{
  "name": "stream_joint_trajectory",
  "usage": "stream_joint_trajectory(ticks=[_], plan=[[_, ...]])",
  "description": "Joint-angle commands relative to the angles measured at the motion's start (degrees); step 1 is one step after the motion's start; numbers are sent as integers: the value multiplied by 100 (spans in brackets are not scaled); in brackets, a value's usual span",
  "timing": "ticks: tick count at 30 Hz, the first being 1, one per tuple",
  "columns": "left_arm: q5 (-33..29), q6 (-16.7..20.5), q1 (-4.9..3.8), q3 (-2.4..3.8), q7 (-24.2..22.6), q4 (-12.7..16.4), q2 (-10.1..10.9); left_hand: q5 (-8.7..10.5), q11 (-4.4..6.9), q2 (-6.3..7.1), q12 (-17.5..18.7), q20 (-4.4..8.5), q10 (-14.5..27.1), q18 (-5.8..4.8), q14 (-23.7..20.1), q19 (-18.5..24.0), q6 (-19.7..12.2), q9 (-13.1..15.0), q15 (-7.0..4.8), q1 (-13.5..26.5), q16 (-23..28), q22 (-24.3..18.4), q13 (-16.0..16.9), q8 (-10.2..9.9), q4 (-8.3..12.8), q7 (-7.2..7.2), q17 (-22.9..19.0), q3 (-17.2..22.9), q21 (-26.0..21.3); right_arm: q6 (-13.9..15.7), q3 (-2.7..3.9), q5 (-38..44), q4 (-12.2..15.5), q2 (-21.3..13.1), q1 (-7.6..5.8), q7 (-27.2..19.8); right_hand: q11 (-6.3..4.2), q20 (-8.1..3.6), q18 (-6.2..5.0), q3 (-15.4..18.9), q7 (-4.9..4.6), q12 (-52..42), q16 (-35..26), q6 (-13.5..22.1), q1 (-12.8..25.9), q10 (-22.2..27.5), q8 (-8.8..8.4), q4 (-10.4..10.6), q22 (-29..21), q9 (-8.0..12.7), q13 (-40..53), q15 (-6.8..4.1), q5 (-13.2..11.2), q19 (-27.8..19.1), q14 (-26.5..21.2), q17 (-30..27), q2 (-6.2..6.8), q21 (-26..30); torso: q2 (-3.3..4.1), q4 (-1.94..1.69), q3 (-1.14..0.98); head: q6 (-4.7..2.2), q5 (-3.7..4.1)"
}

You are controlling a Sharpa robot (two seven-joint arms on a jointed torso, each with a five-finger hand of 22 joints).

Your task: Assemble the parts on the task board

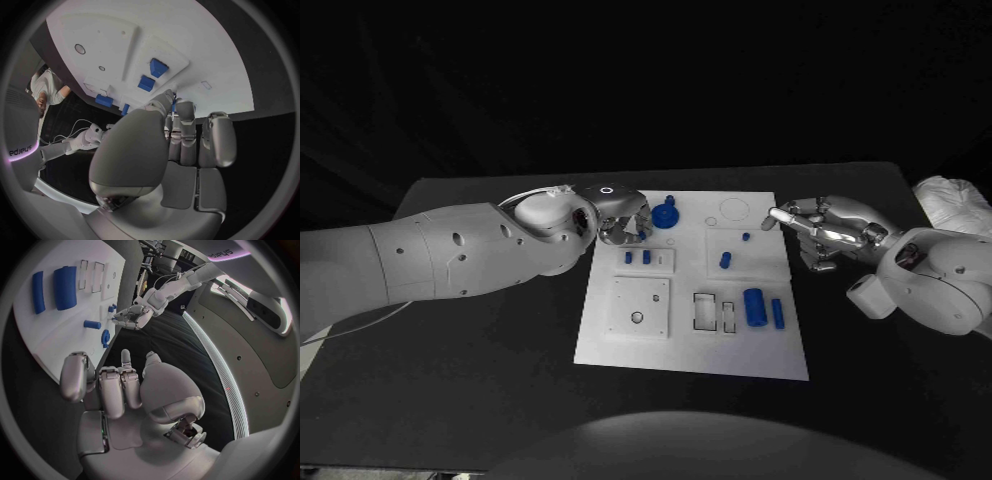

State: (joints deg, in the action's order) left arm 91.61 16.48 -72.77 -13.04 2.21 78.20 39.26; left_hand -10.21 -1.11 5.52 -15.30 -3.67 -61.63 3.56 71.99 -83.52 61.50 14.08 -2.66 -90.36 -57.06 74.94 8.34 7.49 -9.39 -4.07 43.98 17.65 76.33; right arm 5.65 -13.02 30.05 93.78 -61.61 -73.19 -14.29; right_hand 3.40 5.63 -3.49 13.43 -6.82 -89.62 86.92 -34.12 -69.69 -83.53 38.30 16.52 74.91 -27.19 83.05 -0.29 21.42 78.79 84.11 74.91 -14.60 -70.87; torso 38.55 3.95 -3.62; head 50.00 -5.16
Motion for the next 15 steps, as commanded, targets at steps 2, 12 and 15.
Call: stream_joint_trajectory(ticks=[2,12,15], plan=[[130,-8,8,4,33,-28,-42,-23,-5,48,17,12,-48,-37,-37,43,-52,-13,2,-30,56,1082,-7,-36,-10,16,-31,36,-52,-126,0,9,-4,1,7,16,-71,2,-102,-11,-18,16,-30,-9,-40,-560,-41,-21,914,6,614,-34,23,-38,331,1121,-52,36,-1,1,-1,0,-8],[140,-160,17,5,93,-98,-87,-18,4,71,24,11,-65,-27,-81,68,-64,-23,2,-19,113,1068,-11,-53,-14,31,-105,30,-100,-141,0,9,-1,0,8,33,-69,4,-103,-15,-19,18,-34,-9,-50,-556,-43,-25,912,7,611,-33,28,-45,328,1117,-54,43,2,10,1,0,-13],[140,-211,19,5,111,-107,-96,-19,9,80,36,10,-59,-23,-101,78,-73,-29,2,-18,134,1063,-16,-63,-14,46,-131,31,-119,-145,0,9,1,-2,8,38,-68,5,-104,-16,-20,20,-35,-9,-54,-554,-44,-27,911,7,609,-32,31,-47,326,1116,-55,45,5,11,3,0,-5]])
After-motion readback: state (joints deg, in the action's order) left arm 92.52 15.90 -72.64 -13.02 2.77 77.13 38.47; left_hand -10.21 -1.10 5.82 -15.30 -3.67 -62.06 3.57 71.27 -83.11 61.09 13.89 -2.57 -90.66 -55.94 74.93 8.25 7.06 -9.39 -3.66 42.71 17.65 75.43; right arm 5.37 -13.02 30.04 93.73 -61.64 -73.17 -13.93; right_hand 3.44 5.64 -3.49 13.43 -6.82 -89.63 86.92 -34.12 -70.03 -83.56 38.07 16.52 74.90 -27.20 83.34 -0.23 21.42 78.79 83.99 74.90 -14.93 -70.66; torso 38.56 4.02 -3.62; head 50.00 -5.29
